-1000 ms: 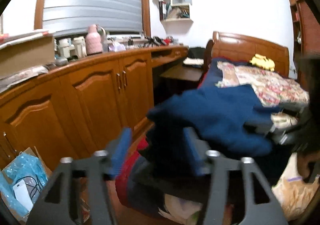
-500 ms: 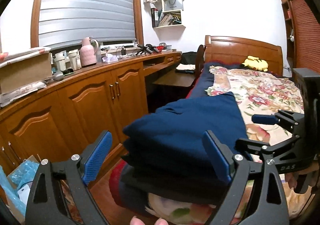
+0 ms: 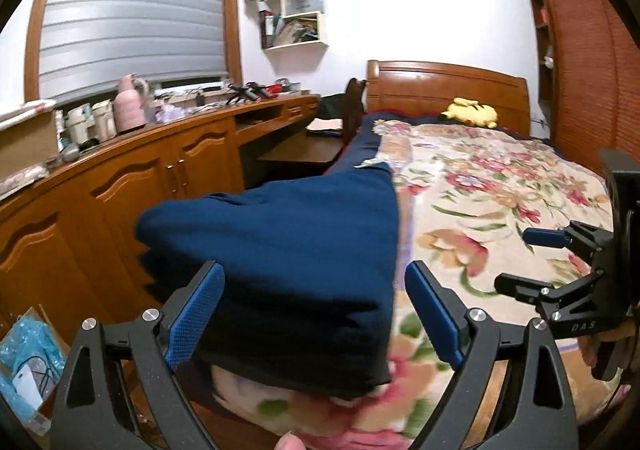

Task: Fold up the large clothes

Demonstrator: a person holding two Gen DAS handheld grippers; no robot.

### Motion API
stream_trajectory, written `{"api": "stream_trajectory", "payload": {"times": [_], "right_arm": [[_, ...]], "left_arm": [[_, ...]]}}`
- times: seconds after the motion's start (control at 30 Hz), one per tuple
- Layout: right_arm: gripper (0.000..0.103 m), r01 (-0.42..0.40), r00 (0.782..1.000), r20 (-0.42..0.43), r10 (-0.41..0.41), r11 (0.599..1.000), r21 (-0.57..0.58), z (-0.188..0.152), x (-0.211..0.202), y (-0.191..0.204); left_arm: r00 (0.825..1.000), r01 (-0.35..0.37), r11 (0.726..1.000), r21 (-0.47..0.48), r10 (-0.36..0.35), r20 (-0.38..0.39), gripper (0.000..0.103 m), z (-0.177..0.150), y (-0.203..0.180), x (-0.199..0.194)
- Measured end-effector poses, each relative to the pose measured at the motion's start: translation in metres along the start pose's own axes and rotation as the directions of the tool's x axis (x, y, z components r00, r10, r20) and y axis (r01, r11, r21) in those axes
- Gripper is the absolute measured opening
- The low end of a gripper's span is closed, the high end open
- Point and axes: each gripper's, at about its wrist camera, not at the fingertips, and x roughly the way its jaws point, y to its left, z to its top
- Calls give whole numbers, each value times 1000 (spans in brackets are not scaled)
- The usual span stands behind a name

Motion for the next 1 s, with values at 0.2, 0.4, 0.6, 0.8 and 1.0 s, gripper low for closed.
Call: {"api": "stream_trajectory", "payload": {"times": [0.2, 0.4, 0.6, 0.8, 1.0], "right_arm": [[91, 92, 996, 5, -92, 996, 24, -24, -32, -10], [91, 172, 985, 5, -173, 982, 78, -46, -60, -13], [91, 277, 960, 8, -281, 949, 152, -75, -97, -20], [91, 364, 929, -22, -370, 900, 238, -103, -130, -31], [91, 436, 896, -64, -439, 846, 307, -124, -157, -38]], "left_arm": [[998, 60, 998, 33, -60, 1, 92, -2, -50, 7], [992, 122, 989, 88, -119, -37, 92, -6, -106, 22], [977, 213, 970, 114, -207, -58, 92, -15, -165, 32], [951, 307, 943, 130, -299, -75, 92, -24, -227, 37], [925, 377, 916, 140, -364, -108, 92, -30, -281, 42]]}}
